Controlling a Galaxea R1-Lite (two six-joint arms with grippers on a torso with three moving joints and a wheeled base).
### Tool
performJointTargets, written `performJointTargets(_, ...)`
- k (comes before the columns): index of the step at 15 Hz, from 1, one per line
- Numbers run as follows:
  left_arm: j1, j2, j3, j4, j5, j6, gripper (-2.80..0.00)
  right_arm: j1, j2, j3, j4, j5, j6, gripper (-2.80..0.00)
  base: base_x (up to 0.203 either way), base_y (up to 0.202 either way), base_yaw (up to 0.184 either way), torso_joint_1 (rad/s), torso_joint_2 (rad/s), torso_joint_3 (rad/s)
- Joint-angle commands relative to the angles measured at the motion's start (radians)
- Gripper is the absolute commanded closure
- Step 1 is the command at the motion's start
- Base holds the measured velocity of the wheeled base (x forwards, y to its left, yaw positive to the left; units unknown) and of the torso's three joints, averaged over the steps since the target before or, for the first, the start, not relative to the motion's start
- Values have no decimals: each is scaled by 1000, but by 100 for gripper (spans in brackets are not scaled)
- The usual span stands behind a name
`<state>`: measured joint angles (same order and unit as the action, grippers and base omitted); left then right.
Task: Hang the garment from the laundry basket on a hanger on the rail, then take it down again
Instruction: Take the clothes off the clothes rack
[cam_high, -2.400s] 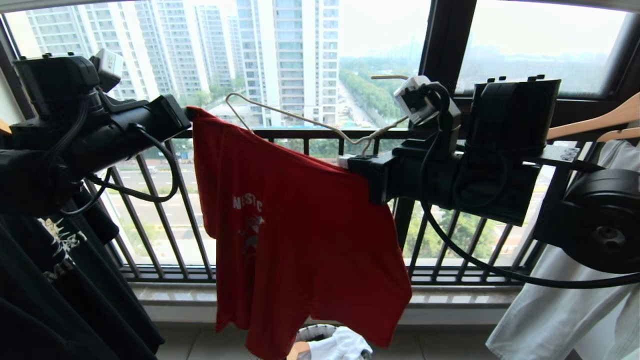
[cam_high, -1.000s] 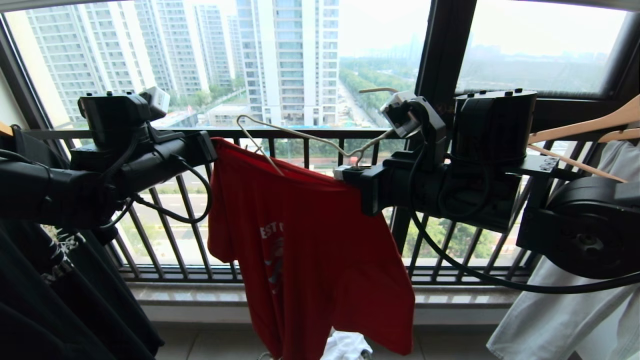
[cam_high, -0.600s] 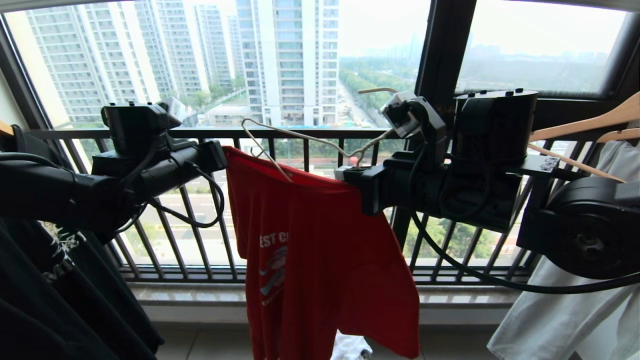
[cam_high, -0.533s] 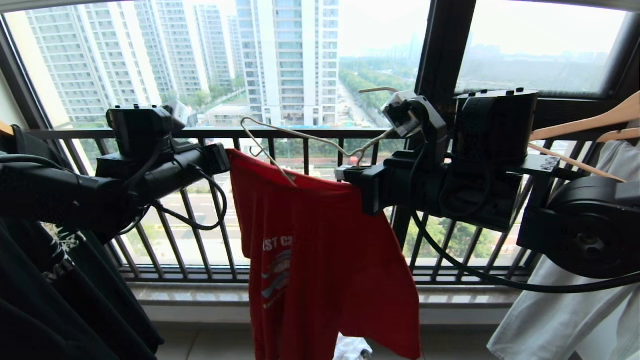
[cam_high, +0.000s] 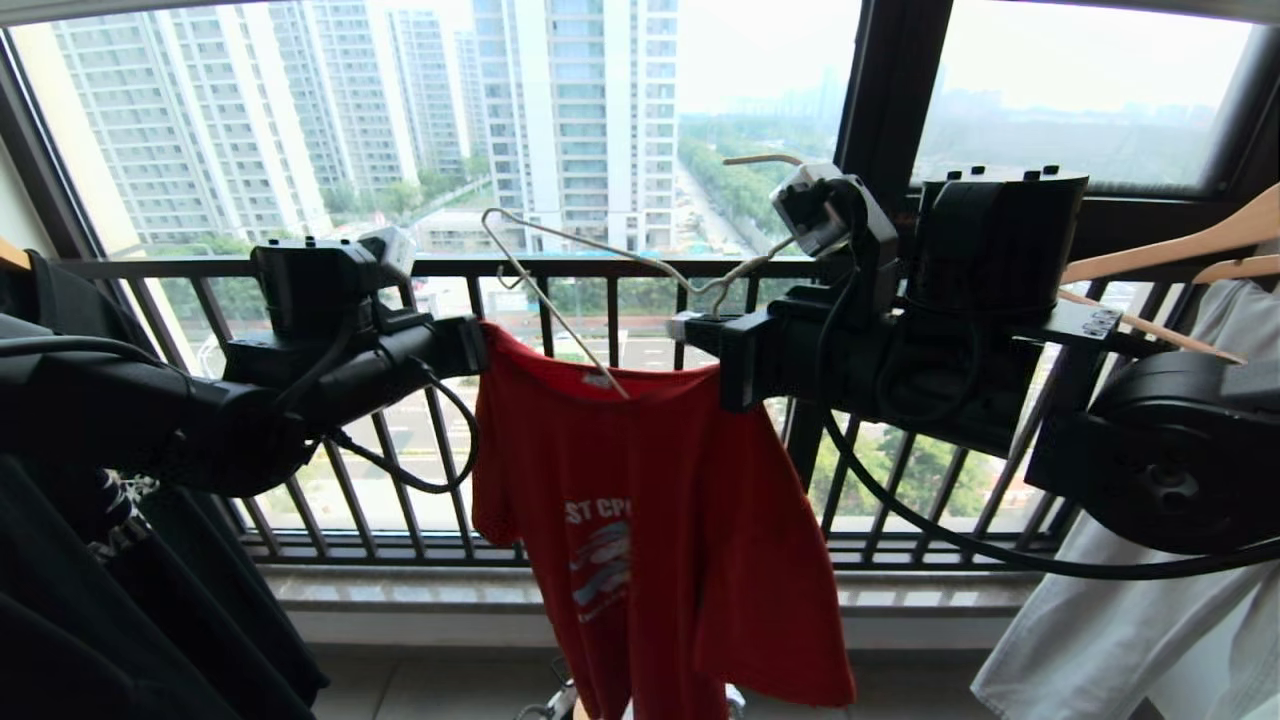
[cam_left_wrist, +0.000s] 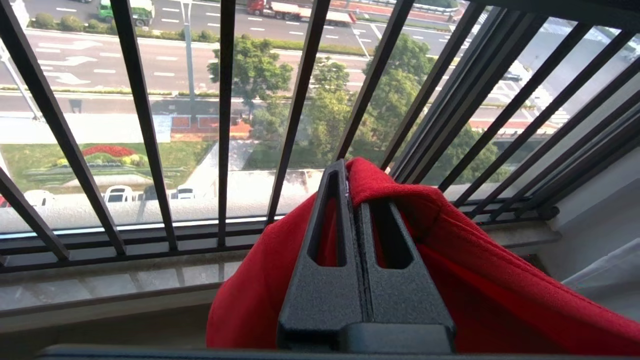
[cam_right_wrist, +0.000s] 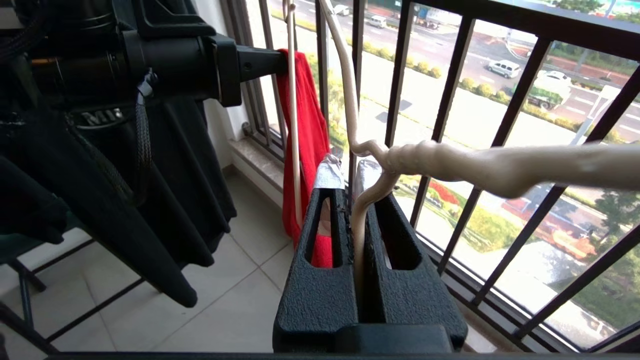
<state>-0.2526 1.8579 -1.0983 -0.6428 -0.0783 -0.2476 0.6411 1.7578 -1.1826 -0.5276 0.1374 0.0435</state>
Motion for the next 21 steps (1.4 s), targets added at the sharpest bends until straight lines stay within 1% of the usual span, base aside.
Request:
performJointTargets(1, -40, -11, 26, -6, 0, 1, 0, 0, 42, 0, -82, -3, 37, 0, 0, 0, 0, 0, 0, 0)
performJointTargets(4, -77, -37, 47, -6, 0, 4, 0, 0, 68, 1, -208, -9, 111, 0, 0, 0, 0, 0, 0, 0)
performJointTargets(5, -83, -43, 55, -6, 0, 7, 0, 0, 74, 1, -238, -8, 122, 0, 0, 0, 0, 0, 0, 0)
performJointTargets(8, -101, -33, 78, -6, -1, 60, 0, 0, 77, 3, -264, -8, 127, 0, 0, 0, 0, 0, 0, 0)
performJointTargets(9, -107, -30, 80, -6, -2, 60, 0, 0, 74, 3, -273, -9, 133, 0, 0, 0, 0, 0, 0, 0)
performJointTargets(11, -140, -57, 99, -6, -7, 53, 0, 0, 78, 4, -347, -10, 173, 0, 0, 0, 0, 0, 0, 0)
performJointTargets(14, -182, -137, 137, 0, -17, 44, 0, 0, 99, 4, -379, -10, 177, 0, 0, 0, 0, 0, 0, 0)
performJointTargets(16, -189, -169, 153, 7, -81, 42, 0, -3, 125, 4, -391, -10, 176, 0, 0, 0, 0, 0, 0, 0)
performJointTargets(17, -190, -160, 157, 9, -90, 43, 0, -4, 139, 4, -405, -11, 174, 0, 0, 0, 0, 0, 0, 0)
performJointTargets(20, -204, -118, 161, 19, -89, 59, 0, -21, 192, 1, -427, -9, 164, 0, 0, 0, 0, 0, 0, 0)
performJointTargets(21, -210, -121, 160, 54, -89, 65, 0, -30, 217, 0, -430, -8, 149, 0, 0, 0, 0, 0, 0, 0)
